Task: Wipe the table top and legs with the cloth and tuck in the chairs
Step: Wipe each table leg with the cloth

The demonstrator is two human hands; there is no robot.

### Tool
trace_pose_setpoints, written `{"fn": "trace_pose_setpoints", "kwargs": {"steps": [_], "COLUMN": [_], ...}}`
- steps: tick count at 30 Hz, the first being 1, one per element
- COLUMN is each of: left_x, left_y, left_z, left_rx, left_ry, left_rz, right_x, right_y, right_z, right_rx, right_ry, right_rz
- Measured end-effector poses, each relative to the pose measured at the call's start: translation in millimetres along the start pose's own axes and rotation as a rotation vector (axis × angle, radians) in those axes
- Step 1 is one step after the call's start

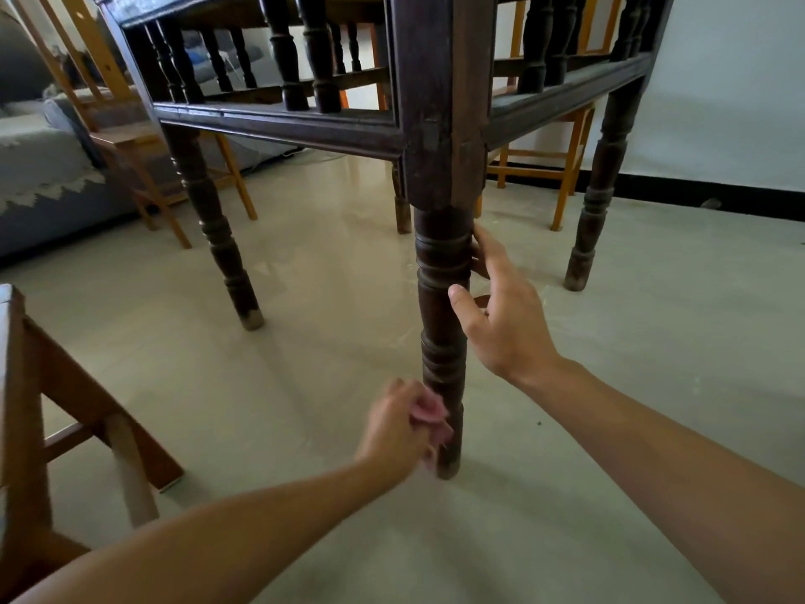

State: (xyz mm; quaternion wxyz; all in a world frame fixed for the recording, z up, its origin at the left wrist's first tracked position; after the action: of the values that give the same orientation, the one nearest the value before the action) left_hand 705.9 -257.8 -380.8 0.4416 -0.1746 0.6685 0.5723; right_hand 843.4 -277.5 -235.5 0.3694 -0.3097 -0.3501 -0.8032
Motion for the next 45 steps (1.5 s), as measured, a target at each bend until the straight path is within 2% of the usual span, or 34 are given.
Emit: {"fn": "trace_pose_setpoints", "kwargs": {"steps": [2,4,6,8,10,12,14,16,18,20,21,22,23,26,28,29,31,33,34,35,37,39,40,41,43,45], "left_x": [14,3,-13,-18,-4,20,38,38,20,10,13,22,34,73,78,69,52,54,65,74,88,84,81,71,64,75], "left_y": [38,47,21,-16,-33,-12,25,28,0,-49,-62,-65,-56,-1,12,6,-29,-56,-58,-48,-18,4,2,-9,-55,-102], "left_z": [25,38,25,0,-9,13,37,44,27,-8,-20,-21,-14,25,38,37,21,3,2,7,23,32,33,31,15,-16], "left_rx": [-0.197,-0.26,-0.167,0.05,0.205,0.124,-0.088,-0.135,0.005,0.285,0.359,0.36,0.307,-0.047,-0.169,-0.149,0.012,0.158,0.179,0.14,0.005,-0.15,-0.157,-0.11,0.097,0.321], "left_ry": [0.123,0.091,0.073,0.033,0.072,0.154,0.269,0.321,0.218,0.156,0.169,0.204,0.26,0.485,0.517,0.482,0.409,0.405,0.403,0.396,0.424,0.448,0.446,0.414,0.348,0.393], "left_rz": [-0.209,-0.277,-0.198,0.061,0.096,0.032,-0.187,-0.398,-0.217,0.005,0.06,0.068,0.032,-0.272,-0.378,-0.317,-0.182,-0.104,-0.034,0.056,0.063,-0.075,-0.113,-0.069,-0.006,-0.038], "right_x": [-1,-2,-3,-5,-5,-4,2,9,13,9,5,1,-2,-10,-16,-18,-21,-23,-23,-24,-26,-31,-32,-34,-35,-38], "right_y": [-1,-4,-6,-8,-9,-8,-10,-20,-29,-34,-35,-36,-36,-41,-47,-48,-49,-50,-50,-51,-52,-55,-55,-56,-58,-62], "right_z": [-2,-4,-7,-8,-10,-16,-26,-34,-37,-36,-36,-36,-36,-41,-44,-44,-44,-43,-42,-42,-42,-42,-42,-42,-42,-46], "right_rx": [0.0,-0.003,-0.017,-0.015,-0.02,-0.056,-0.084,-0.065,-0.046,-0.033,-0.024,-0.017,-0.012,0.008,0.022,0.018,-0.005,-0.02,-0.02,-0.02,-0.009,0.012,0.01,-0.002,-0.034,-0.042], "right_ry": [0.012,0.019,0.031,0.038,0.063,0.135,0.262,0.381,0.452,0.478,0.482,0.483,0.481,0.47,0.465,0.467,0.477,0.473,0.474,0.48,0.488,0.495,0.497,0.501,0.511,0.522], "right_rz": [-0.003,-0.021,-0.045,-0.055,-0.056,-0.083,-0.144,-0.225,-0.307,-0.373,-0.401,-0.422,-0.433,-0.443,-0.445,-0.442,-0.429,-0.418,-0.419,-0.424,-0.453,-0.473,-0.47,-0.461,-0.442,-0.435]}}
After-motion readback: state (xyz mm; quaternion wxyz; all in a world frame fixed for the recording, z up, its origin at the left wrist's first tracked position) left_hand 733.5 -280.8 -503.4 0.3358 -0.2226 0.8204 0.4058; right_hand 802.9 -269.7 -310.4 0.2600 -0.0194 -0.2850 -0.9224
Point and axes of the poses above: each hand's wrist, its own z-axis towards the middle knuckle, its own y-axis out of the back of the hand, x = y × z, the point moved 9 cm from there along z, towards the middle knuckle, and after that the axes turned 11 degrees about z, right-handed, at the moved point
